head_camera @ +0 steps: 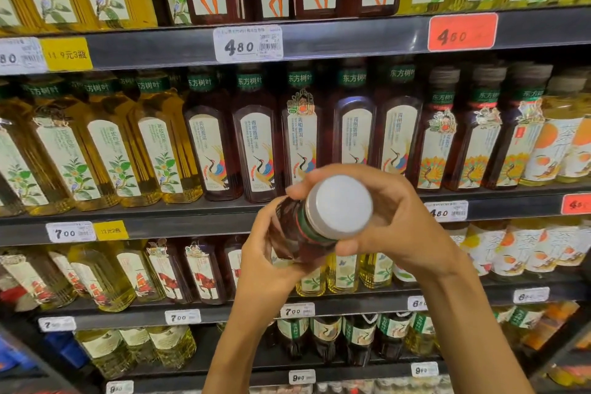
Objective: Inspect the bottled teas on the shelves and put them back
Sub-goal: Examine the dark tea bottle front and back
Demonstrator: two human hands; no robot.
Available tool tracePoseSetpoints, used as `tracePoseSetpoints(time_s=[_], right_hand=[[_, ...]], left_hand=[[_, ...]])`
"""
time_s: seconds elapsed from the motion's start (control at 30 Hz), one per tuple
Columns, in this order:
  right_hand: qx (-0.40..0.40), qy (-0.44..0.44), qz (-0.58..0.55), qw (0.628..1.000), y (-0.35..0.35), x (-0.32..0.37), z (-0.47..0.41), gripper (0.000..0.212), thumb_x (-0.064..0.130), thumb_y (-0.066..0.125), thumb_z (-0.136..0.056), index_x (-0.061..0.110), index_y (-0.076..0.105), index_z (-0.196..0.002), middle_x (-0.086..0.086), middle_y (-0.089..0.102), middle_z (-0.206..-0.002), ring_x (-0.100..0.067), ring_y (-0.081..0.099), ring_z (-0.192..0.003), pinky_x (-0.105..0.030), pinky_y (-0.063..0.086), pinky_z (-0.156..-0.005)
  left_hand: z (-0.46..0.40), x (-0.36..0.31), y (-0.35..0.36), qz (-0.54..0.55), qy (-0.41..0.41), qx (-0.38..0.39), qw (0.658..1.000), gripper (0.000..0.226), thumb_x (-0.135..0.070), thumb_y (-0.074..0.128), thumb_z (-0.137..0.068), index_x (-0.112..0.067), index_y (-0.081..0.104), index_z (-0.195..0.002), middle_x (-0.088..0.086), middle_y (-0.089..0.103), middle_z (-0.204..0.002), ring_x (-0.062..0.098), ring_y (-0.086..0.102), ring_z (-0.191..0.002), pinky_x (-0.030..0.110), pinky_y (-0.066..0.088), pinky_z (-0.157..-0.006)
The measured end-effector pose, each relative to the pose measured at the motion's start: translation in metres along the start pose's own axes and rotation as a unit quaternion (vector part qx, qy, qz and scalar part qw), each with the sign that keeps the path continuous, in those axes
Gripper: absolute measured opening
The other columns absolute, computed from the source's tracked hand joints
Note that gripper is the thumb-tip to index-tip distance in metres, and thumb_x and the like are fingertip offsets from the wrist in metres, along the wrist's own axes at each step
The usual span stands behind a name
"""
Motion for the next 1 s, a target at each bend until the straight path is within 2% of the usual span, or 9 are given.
tracePoseSetpoints(time_s=[0.1, 0.23, 0.4, 0.5, 0.6, 0.7, 0.83, 0.93, 1.0], right_hand=[[-0.013, -0.013, 0.002, 1.000, -0.005, 0.003, 0.001, 0.055, 0.014, 0.080, -0.063, 0.024, 0.067, -0.116, 0.004, 0.070, -0.112, -0.019, 0.062, -0.112, -0.029, 0.047, -0.093], [-0.102, -0.006, -0.036, 0.994, -0.028, -0.004, -0.003, 0.058, 0.041, 0.085, -0.062, 0.021, 0.066, -0.114, -0.003, 0.069, -0.109, -0.024, 0.062, -0.106, -0.036, 0.050, -0.092], [-0.142, 0.010, -0.078, 0.987, -0.037, -0.007, -0.019, 0.065, 0.052, 0.072, -0.074, 0.010, 0.054, -0.121, -0.002, 0.070, -0.103, -0.022, 0.067, -0.096, -0.032, 0.052, -0.087], [-0.172, 0.022, -0.097, 0.980, -0.042, -0.012, -0.023, 0.048, 0.048, 0.070, -0.076, 0.011, 0.060, -0.105, -0.002, 0.071, -0.083, -0.021, 0.069, -0.080, -0.032, 0.054, -0.076], [-0.226, 0.044, -0.063, 0.971, -0.052, -0.018, -0.022, 0.022, 0.037, 0.067, -0.083, 0.016, 0.065, -0.090, -0.001, 0.067, -0.073, -0.017, 0.067, -0.069, -0.031, 0.054, -0.066], [-0.271, 0.076, -0.049, 0.958, -0.062, -0.024, -0.019, 0.028, 0.038, 0.062, -0.084, 0.014, 0.062, -0.098, 0.000, 0.070, -0.074, -0.013, 0.068, -0.068, -0.027, 0.054, -0.064], [-0.209, 0.102, -0.129, 0.964, -0.057, -0.029, -0.025, 0.040, 0.046, 0.051, -0.087, 0.013, 0.058, -0.108, -0.005, 0.073, -0.082, -0.018, 0.071, -0.075, -0.032, 0.058, -0.070], [-0.152, 0.090, -0.224, 0.959, -0.043, -0.030, -0.032, 0.045, 0.049, 0.043, -0.090, 0.014, 0.055, -0.115, -0.008, 0.072, -0.088, -0.022, 0.072, -0.079, -0.035, 0.058, -0.074], [-0.157, 0.083, -0.253, 0.951, -0.041, -0.032, -0.033, 0.046, 0.048, 0.045, -0.089, 0.011, 0.055, -0.114, -0.008, 0.069, -0.080, -0.023, 0.070, -0.072, -0.036, 0.057, -0.073]], left_hand=[[0.000, 0.001, 0.001, -0.026, 0.004, 0.018, 1.000, 0.076, -0.025, 0.086, -0.053, -0.050, 0.054, -0.117, -0.009, 0.065, -0.118, 0.016, 0.061, -0.112, 0.032, 0.053, -0.089], [0.004, -0.005, 0.007, -0.017, 0.009, 0.056, 0.998, 0.072, -0.026, 0.087, -0.057, -0.044, 0.057, -0.120, -0.010, 0.068, -0.115, 0.010, 0.063, -0.108, 0.018, 0.052, -0.083], [0.008, -0.008, 0.018, 0.047, -0.026, 0.088, 0.995, 0.051, -0.037, 0.079, -0.063, -0.048, 0.063, -0.110, -0.010, 0.071, -0.109, 0.006, 0.067, -0.101, 0.014, 0.052, -0.077], [0.013, -0.001, 0.031, 0.051, -0.061, 0.134, 0.988, 0.052, -0.060, 0.075, -0.064, -0.042, 0.065, -0.111, -0.008, 0.071, -0.111, 0.009, 0.067, -0.102, 0.017, 0.052, -0.078], [0.017, 0.006, 0.039, 0.032, -0.108, 0.151, 0.982, 0.039, -0.068, 0.061, -0.071, -0.057, 0.060, -0.108, -0.019, 0.067, -0.115, 0.001, 0.063, -0.107, 0.014, 0.051, -0.082], [0.018, 0.017, 0.040, 0.054, -0.148, 0.144, 0.977, 0.044, -0.078, 0.050, -0.071, -0.060, 0.057, -0.111, -0.020, 0.064, -0.122, 0.001, 0.058, -0.116, 0.025, 0.048, -0.097], [0.020, 0.030, 0.051, 0.179, -0.225, 0.142, 0.947, 0.088, -0.078, 0.056, -0.066, -0.019, 0.055, -0.131, 0.008, 0.069, -0.115, 0.023, 0.067, -0.103, 0.044, 0.051, -0.092], [0.022, 0.029, 0.073, 0.277, -0.274, 0.190, 0.901, 0.080, -0.072, 0.046, -0.077, -0.007, 0.063, -0.120, 0.018, 0.069, -0.097, 0.029, 0.068, -0.077, 0.038, 0.057, -0.067], [0.019, 0.033, 0.076, 0.264, -0.288, 0.180, 0.903, 0.074, -0.070, 0.034, -0.084, -0.012, 0.070, -0.110, 0.018, 0.070, -0.096, 0.030, 0.069, -0.077, 0.038, 0.057, -0.067]])
Point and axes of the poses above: each hand's wrist, its own z-axis away from the middle knuckle, its own y-axis out of the palm, x = y × z, the point moved 10 cm from there along -z, towards the middle knuckle
